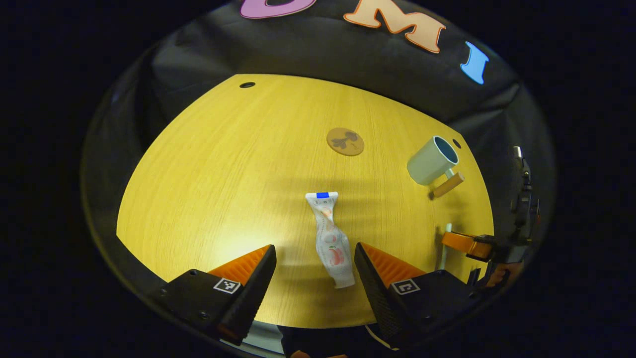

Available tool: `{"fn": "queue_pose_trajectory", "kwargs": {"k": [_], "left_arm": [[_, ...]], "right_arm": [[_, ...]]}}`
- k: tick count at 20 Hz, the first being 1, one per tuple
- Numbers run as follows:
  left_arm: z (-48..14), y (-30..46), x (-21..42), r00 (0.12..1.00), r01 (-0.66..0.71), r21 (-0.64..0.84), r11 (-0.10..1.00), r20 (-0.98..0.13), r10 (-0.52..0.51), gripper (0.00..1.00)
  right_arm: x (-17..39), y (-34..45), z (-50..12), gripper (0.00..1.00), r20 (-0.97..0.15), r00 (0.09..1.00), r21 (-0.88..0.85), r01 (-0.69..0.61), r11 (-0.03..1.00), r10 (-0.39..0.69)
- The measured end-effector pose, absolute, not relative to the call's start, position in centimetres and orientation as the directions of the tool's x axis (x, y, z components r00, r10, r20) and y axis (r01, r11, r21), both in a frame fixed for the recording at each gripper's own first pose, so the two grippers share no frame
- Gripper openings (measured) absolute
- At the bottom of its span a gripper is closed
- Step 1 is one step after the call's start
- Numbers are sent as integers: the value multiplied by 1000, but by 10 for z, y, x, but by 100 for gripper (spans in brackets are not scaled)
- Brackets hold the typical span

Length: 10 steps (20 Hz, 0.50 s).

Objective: Put the toothbrush and toothpaste on the desktop into the cup, then pick up the cup and place it on the coaster on the desktop.

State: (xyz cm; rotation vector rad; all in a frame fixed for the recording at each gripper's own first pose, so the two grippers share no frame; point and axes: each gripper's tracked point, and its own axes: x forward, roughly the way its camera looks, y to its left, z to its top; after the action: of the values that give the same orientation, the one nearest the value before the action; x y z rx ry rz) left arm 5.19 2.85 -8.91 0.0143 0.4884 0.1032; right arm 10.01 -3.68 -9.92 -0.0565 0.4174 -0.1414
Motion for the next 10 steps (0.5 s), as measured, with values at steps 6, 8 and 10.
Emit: {"fn": "queue_pose_trajectory", "kwargs": {"k": [6, 8, 10], "left_arm": [[-95, 25, 77, 807, -112, 22, 994, -582, 103, 88], [-97, 28, 86, 780, -129, 33, 991, -613, 122, 88], [-100, 27, 96, 754, -142, 33, 989, -644, 129, 87]], "right_arm": [[78, -56, -82, 5, -310, 939, -38, 145, 989, -150], [70, -65, -80, 5, -289, 943, -51, 154, 987, -162], [62, -75, -78, 5, -263, 948, -49, 173, 984, -180]]}}
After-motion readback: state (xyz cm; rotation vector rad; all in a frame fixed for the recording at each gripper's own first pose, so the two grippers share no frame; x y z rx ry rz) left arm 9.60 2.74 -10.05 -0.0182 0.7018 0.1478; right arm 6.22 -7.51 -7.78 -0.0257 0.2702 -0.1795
